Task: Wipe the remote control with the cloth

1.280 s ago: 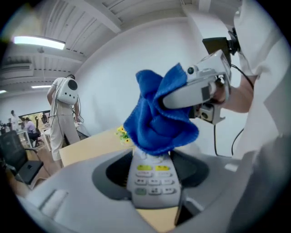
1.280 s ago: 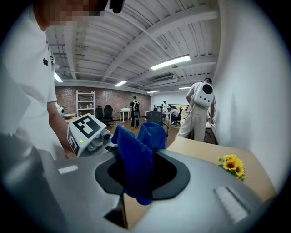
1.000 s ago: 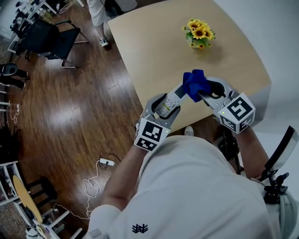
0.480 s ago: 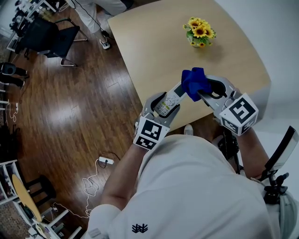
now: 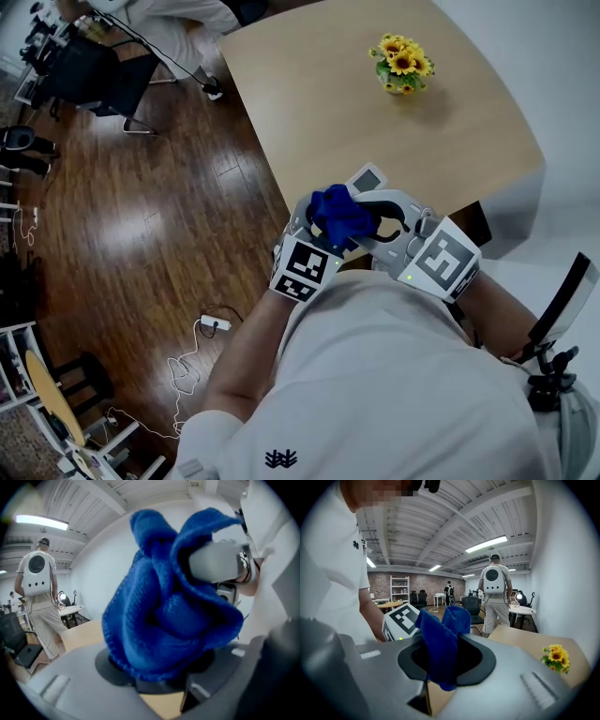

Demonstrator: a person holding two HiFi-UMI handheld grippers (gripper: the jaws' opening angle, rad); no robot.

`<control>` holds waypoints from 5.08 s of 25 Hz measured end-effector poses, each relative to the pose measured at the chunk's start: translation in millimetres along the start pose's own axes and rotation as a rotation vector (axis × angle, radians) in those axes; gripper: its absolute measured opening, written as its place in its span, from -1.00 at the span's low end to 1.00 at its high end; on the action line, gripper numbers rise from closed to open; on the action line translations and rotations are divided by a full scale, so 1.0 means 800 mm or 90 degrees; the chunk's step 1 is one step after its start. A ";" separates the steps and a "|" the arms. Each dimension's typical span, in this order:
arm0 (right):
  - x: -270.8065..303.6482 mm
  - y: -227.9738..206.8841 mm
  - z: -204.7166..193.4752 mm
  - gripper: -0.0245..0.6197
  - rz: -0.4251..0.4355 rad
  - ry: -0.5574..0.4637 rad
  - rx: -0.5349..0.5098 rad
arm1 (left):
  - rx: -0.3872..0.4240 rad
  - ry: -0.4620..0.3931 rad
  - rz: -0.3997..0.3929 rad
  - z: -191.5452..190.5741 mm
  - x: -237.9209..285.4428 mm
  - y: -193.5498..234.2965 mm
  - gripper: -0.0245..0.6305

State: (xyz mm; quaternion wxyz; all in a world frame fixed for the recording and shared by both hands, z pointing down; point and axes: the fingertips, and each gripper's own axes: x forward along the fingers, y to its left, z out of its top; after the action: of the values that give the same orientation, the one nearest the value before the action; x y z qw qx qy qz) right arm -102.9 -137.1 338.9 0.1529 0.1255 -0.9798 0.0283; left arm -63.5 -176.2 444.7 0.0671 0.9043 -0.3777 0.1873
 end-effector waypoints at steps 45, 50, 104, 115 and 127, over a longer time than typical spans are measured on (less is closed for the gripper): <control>-0.253 -0.173 -0.262 -0.65 -0.269 0.179 0.225 | -0.335 0.217 0.306 -0.227 0.163 0.114 -0.08; -0.270 -0.178 -0.268 -0.65 -0.260 0.172 0.226 | -0.346 0.250 0.339 -0.242 0.163 0.106 -0.08; -0.180 0.268 -0.183 -0.65 -0.263 0.145 0.168 | -0.146 -0.050 0.054 -0.117 -0.344 -0.202 -0.17; -0.232 0.309 -0.166 -0.65 -0.228 0.123 0.110 | -0.164 -0.089 0.084 -0.077 -0.337 -0.273 -0.19; -0.321 0.342 -0.171 -0.65 -0.201 0.086 0.092 | -0.115 -0.082 0.069 -0.024 -0.317 -0.403 -0.19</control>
State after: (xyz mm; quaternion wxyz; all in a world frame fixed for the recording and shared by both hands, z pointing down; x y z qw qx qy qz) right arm 104.3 201.1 385.8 0.2114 0.2861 -0.9309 0.0826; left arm -4.6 223.4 370.2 0.1136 0.8830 -0.4449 0.0975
